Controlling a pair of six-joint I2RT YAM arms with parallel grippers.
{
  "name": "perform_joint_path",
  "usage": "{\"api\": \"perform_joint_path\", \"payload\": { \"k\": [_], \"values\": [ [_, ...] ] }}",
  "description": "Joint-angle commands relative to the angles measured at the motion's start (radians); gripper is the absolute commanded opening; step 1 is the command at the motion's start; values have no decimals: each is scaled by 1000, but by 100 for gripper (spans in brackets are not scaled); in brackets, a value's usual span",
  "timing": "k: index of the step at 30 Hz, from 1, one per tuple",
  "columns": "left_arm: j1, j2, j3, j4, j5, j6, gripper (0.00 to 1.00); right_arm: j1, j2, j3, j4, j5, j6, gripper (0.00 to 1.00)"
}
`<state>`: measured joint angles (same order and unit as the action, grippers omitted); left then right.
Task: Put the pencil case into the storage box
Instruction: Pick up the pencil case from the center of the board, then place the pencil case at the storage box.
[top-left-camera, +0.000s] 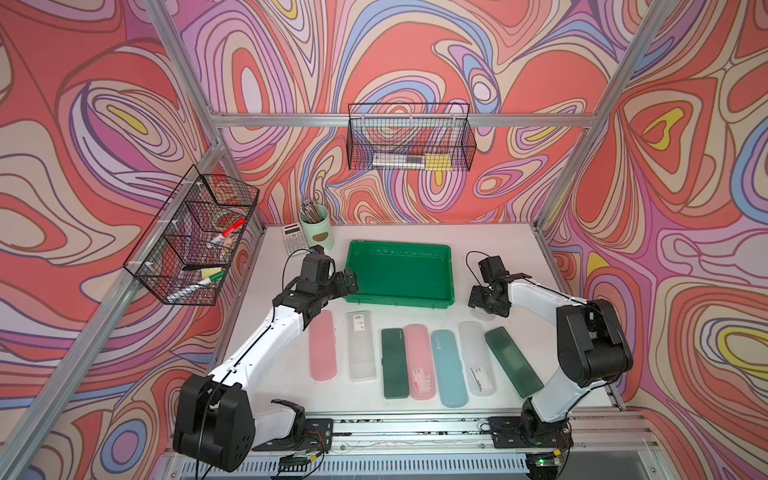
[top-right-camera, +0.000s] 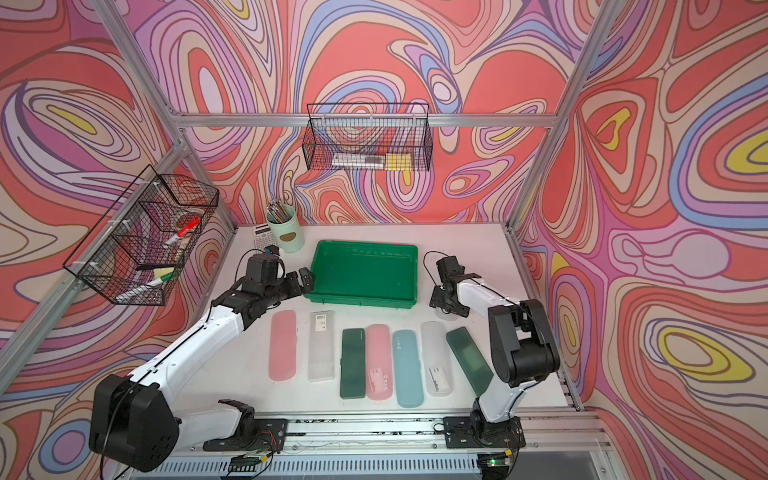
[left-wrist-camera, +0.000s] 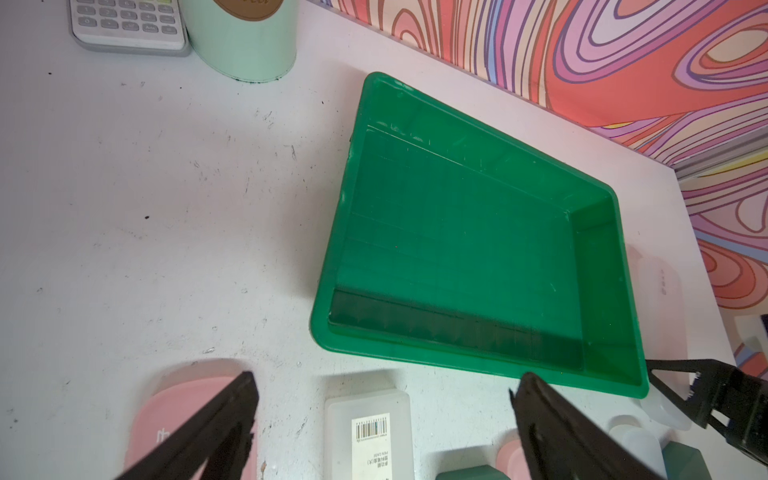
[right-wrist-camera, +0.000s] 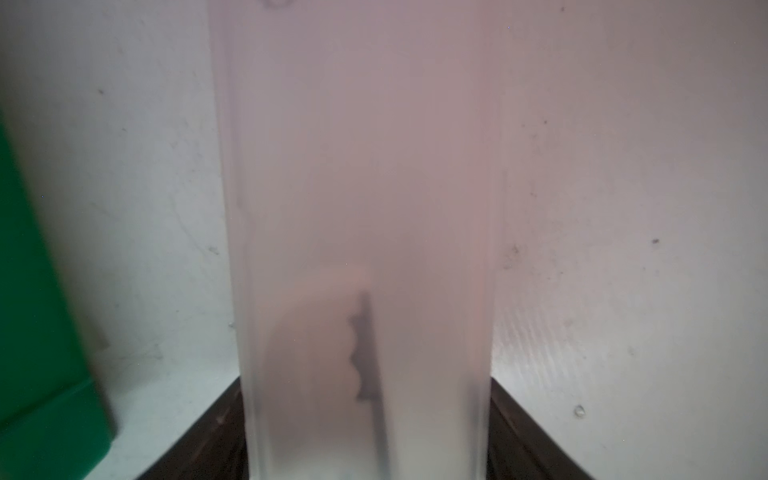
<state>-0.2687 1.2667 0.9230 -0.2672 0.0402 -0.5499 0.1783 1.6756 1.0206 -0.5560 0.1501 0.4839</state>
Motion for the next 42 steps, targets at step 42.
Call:
{"api": "perform_joint_path", "payload": {
  "k": [42],
  "values": [
    [26,185,235,-21,185,-40,99,371,189,535,-197,46,185,68]
  ]
}}
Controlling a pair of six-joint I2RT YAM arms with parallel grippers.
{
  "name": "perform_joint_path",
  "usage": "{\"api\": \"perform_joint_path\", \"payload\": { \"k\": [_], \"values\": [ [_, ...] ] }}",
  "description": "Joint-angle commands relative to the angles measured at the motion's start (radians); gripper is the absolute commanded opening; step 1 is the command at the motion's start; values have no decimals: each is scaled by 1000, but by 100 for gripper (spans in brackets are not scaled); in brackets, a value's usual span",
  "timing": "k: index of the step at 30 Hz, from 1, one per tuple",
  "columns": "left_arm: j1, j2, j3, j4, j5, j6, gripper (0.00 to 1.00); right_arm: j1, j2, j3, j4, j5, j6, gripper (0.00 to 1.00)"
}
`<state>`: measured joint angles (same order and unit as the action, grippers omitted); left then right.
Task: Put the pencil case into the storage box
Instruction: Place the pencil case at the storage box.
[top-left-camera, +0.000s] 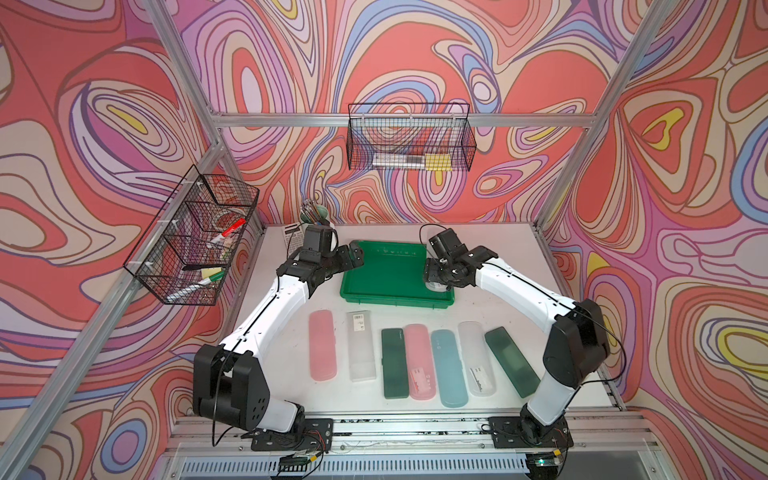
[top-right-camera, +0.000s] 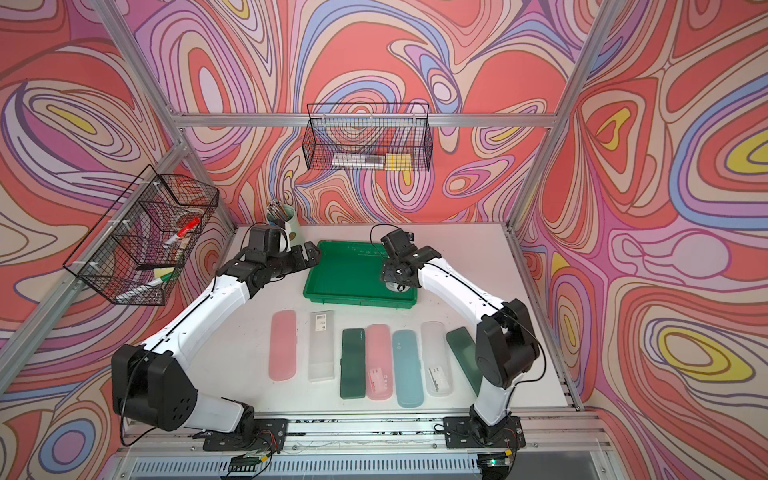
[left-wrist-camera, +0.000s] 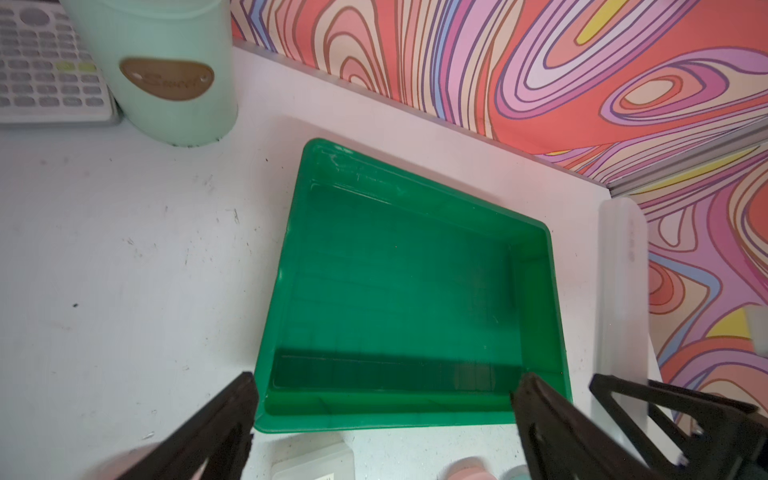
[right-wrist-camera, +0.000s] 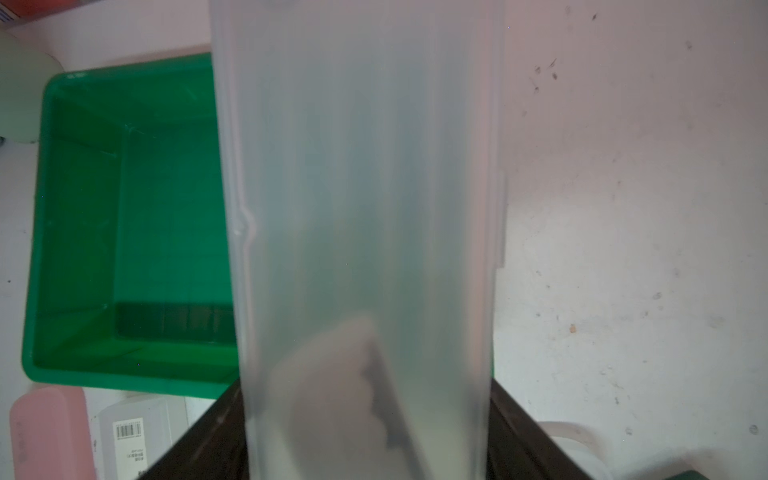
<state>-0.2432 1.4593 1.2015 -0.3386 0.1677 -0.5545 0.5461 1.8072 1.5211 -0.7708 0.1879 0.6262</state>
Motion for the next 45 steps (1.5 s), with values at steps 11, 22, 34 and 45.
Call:
{"api": "perform_joint_path", "payload": {
  "k": [11,22,34,45],
  "values": [
    [1,2,-73,62,81,-28,99,5,182,62,14,37,82,68],
    [1,42,-67,68,105,-39,99,12,249,58,15,63,80,69],
    [1,70,-53,37,63,-29,99,13,244,111,-26,74,38,86],
    [1,88,-76,34,48,-32,99,25,248,183,45,-44,-44,76]
  ]
}}
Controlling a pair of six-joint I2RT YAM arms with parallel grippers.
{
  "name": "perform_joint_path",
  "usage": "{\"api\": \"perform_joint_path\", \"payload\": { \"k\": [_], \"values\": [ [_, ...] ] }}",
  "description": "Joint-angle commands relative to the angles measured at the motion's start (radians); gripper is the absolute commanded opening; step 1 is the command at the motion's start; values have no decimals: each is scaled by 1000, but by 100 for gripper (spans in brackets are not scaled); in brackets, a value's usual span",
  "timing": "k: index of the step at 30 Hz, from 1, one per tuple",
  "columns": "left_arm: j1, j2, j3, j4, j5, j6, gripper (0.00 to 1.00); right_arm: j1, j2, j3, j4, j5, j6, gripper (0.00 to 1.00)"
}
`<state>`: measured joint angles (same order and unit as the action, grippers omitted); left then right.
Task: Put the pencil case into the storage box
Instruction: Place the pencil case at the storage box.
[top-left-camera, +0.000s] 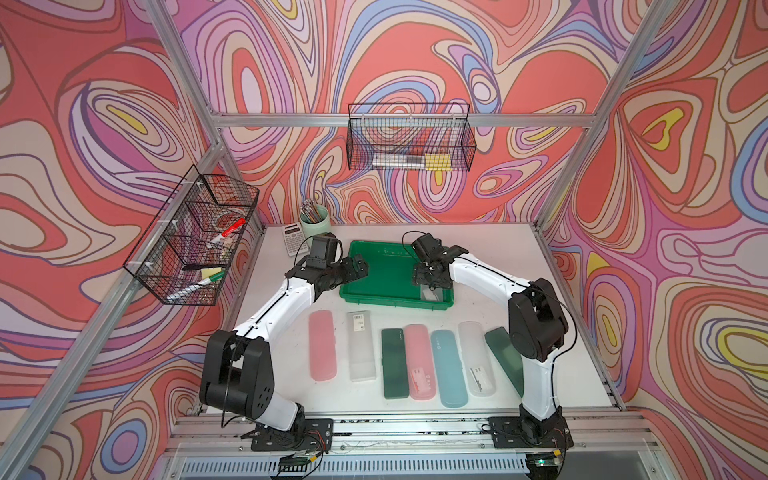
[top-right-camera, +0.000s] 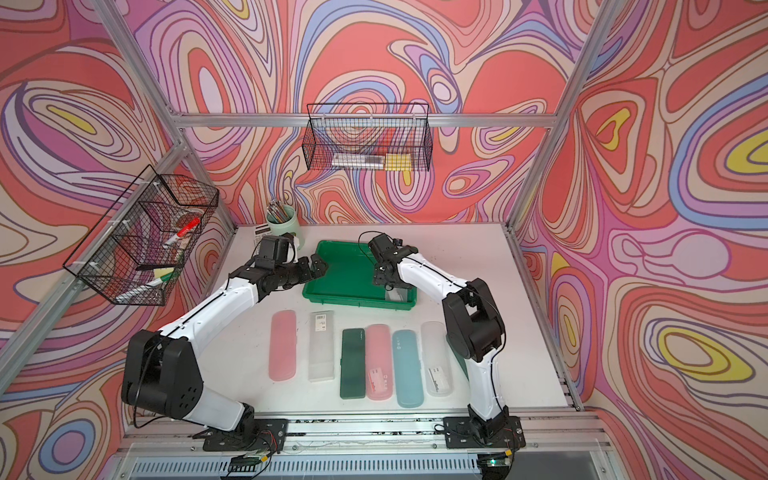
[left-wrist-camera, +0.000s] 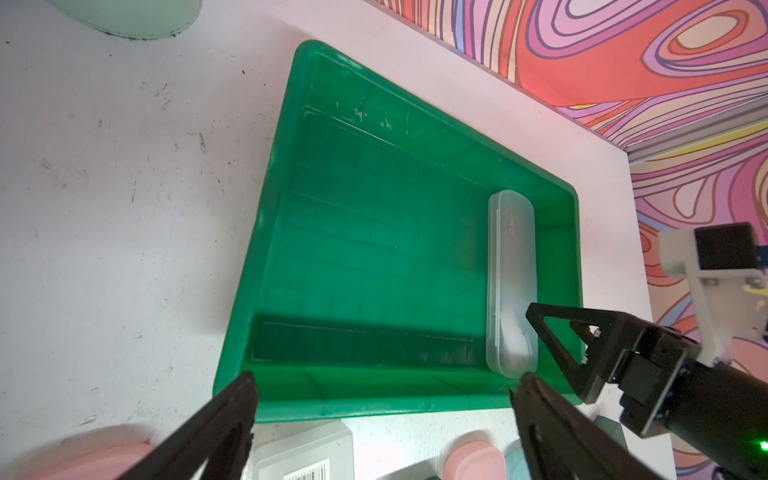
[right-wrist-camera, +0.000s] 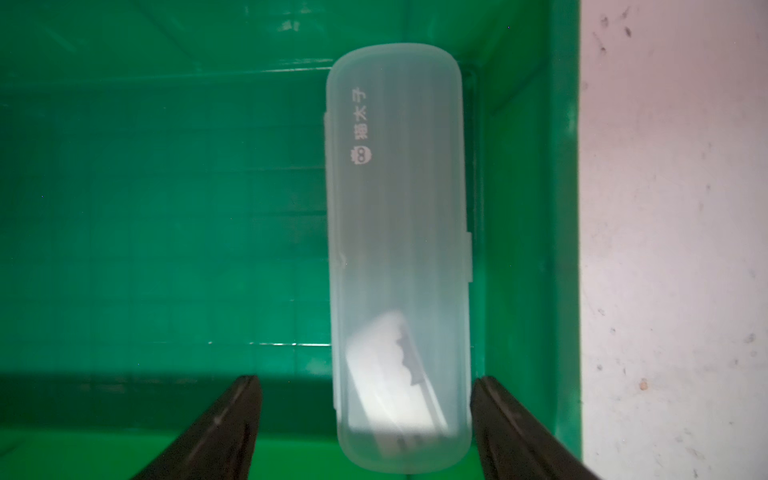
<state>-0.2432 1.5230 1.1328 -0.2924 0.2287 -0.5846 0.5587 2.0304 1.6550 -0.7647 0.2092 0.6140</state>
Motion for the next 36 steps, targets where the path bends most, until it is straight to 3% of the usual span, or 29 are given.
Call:
{"api": "perform_joint_path", "payload": {
  "k": [1,9,17,27,36],
  "values": [
    [2,27,-12,-8,-10,-6,99,15,57,72,39,-88,-32,74],
    [1,46,-44,21,42,-26,99,23,196,124,102,-92,2,73],
    [1,68,-13,-9,43,-18,99,21,183,34,101,0,-1,75],
    [1,59,14,-41,-14,16,99,21,79,-13,95,55,-47,78],
    [1,119,34,6,84,21,99,21,-182,-118,148,83,-86,83]
  ]
}}
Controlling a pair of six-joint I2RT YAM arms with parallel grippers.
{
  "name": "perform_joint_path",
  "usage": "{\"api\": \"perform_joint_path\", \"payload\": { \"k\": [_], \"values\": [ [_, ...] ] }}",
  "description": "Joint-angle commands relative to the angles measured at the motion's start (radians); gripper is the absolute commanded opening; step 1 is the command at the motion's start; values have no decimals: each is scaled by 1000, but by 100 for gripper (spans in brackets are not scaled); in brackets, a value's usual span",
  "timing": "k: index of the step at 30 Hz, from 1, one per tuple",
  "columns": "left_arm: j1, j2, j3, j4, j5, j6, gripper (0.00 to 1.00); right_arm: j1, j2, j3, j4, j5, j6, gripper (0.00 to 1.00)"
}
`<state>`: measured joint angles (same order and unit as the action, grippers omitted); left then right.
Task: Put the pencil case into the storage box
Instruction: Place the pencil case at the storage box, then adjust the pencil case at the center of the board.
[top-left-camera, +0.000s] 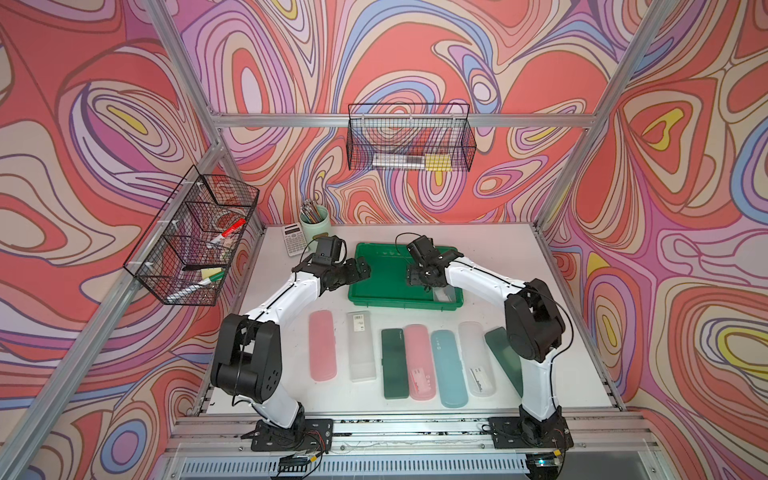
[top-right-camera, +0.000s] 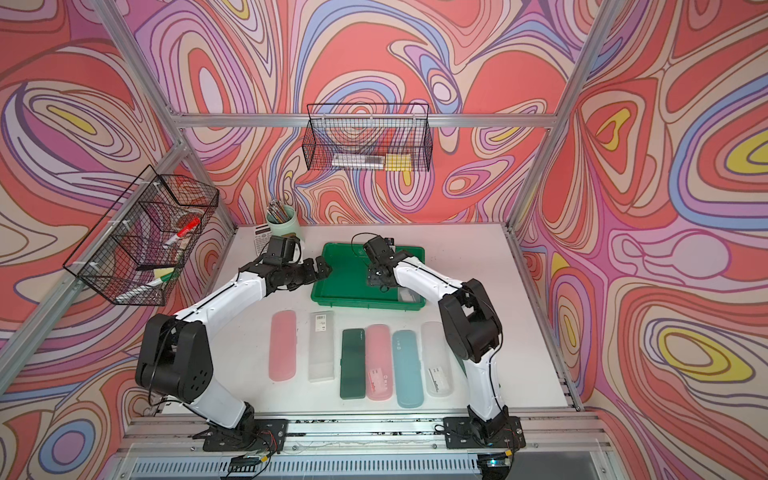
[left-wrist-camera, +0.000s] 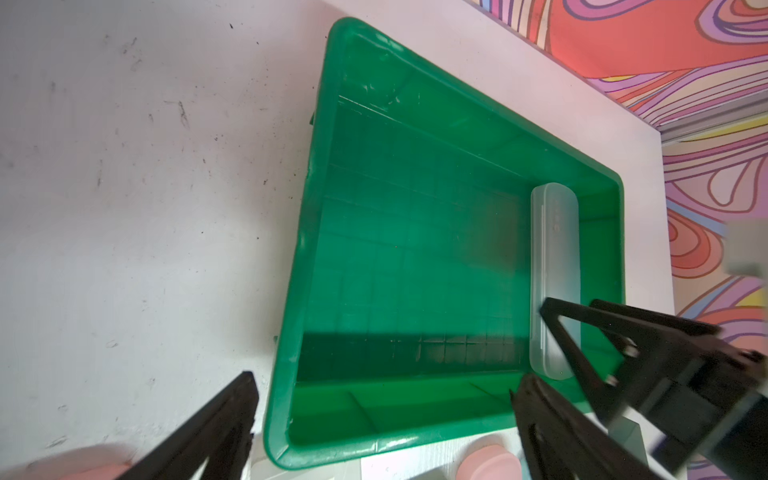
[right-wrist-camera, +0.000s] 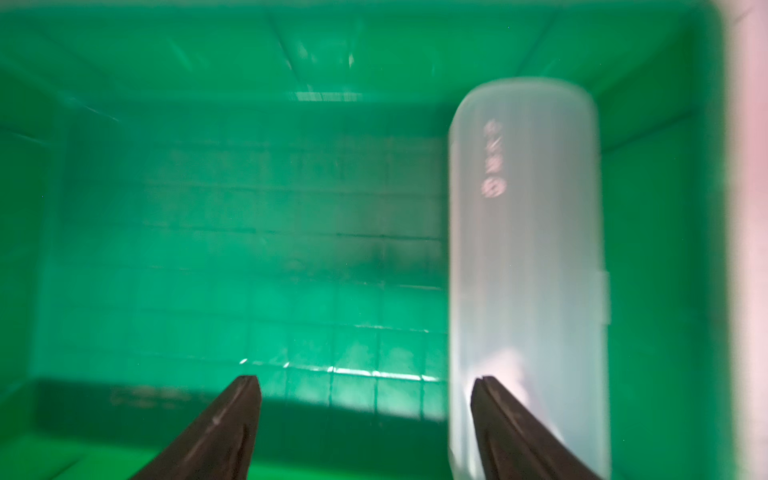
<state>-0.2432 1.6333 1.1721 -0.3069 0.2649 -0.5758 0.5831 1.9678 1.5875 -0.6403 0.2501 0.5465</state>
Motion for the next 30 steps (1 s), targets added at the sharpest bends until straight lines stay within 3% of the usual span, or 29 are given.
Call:
{"api": "perform_joint_path", "payload": {
  "k": [1,7,13,19,24,30],
  "values": [
    [-1,5,-13,30,58,14,99,-3,-159,-83,33,43,-19,83],
    [-26,-150,-144,115,85,-26,96,-3,-471,-367,18,84,63,83],
    [-46,-251,-199,88,96,-38,97,-3,-650,-562,-113,190,183,88],
    [-75,-307,-248,91,80,-57,97,-3,-780,-718,-185,209,348,91],
    [-87,-323,-254,78,105,-90,97,-3,-861,-837,-131,130,452,95],
    [-105,-361,-246,109,121,-122,97,-17,-836,-864,-225,154,535,98]
  ]
}}
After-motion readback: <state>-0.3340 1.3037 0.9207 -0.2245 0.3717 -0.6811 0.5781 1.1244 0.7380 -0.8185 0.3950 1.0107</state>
